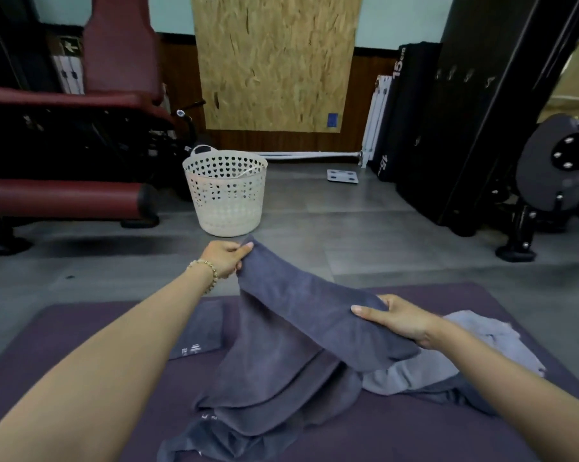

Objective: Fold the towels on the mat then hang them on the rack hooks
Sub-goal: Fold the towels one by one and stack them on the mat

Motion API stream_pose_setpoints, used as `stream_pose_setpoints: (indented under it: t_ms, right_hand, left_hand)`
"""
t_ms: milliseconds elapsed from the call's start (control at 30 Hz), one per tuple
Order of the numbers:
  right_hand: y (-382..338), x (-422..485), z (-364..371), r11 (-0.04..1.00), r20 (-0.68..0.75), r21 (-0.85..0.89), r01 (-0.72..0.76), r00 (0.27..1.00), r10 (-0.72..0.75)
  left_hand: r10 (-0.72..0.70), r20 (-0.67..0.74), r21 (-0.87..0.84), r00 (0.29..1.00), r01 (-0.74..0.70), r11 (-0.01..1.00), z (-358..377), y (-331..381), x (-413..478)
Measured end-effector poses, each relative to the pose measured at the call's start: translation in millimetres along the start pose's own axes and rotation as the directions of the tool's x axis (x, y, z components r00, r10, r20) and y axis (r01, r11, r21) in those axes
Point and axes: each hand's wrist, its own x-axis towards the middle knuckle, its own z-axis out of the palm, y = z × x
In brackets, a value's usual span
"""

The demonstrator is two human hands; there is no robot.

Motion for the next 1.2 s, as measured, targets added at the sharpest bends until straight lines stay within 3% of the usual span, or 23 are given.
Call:
stream_pose_setpoints:
  t_ms: [100, 433, 700, 833, 900, 967, 1100, 1200]
  right_hand:
    - [28.5, -3.6, -3.3, 0.997, -0.014, 0.065, -0.039, 0.999, 0.04]
    - [184.8, 20.0, -54.8, 0.886, -0.077, 0.38, -0.264, 0.946, 0.315]
    - [316.7, 46.7, -117.4, 0.731, -0.089, 0.629, -0.266, 0.909, 0.407]
    - [379.6, 67.4, -134.6, 0.727, -0.196, 0.658, -0.199, 0.886, 0.42]
    - [420.8, 77.2, -131.7, 0.772, -0.359, 0.614, -0.163, 0.814, 0.457]
    - [457.9, 80.1, -120.8, 0.774, -0.47, 0.611, -0.167, 0.711, 0.524]
    - [485.6, 76.5, -98.1, 0.714, -0.454, 0.675, -0.187, 0.658, 0.601]
    - [484.5, 77.7, -96.8, 0.715, -0.527, 0.691, -0.104, 0.606, 0.597]
  left_hand:
    - [-0.064, 0.058, -0.097, 0.996, 0.069, 0.993, 42.7, 3.9, 16.9]
    - [0.01, 0.147, -0.183, 0.989, 0.018, 0.983, 250.8, -51.6, 88.6]
    - [0.11, 0.23, -0.221, 0.967, -0.058, 0.974, 428.2, -41.7, 150.5]
    - [0.092, 0.437, -0.074, 0.895, -0.066, 0.995, 517.6, -52.0, 147.3]
    - [0.029, 0.538, 0.105, 0.843, -0.101, 0.989, 548.6, -84.5, 127.7]
    - [0.016, 0.572, 0.313, 0.82, -0.236, 0.92, 563.7, -125.5, 102.2]
    - [0.191, 0.492, 0.368, 0.849, -0.402, 0.839, 567.5, -176.2, 61.2]
    - [0.284, 0.448, 0.377, 0.848, -0.467, 0.8, 568.7, -191.1, 46.3]
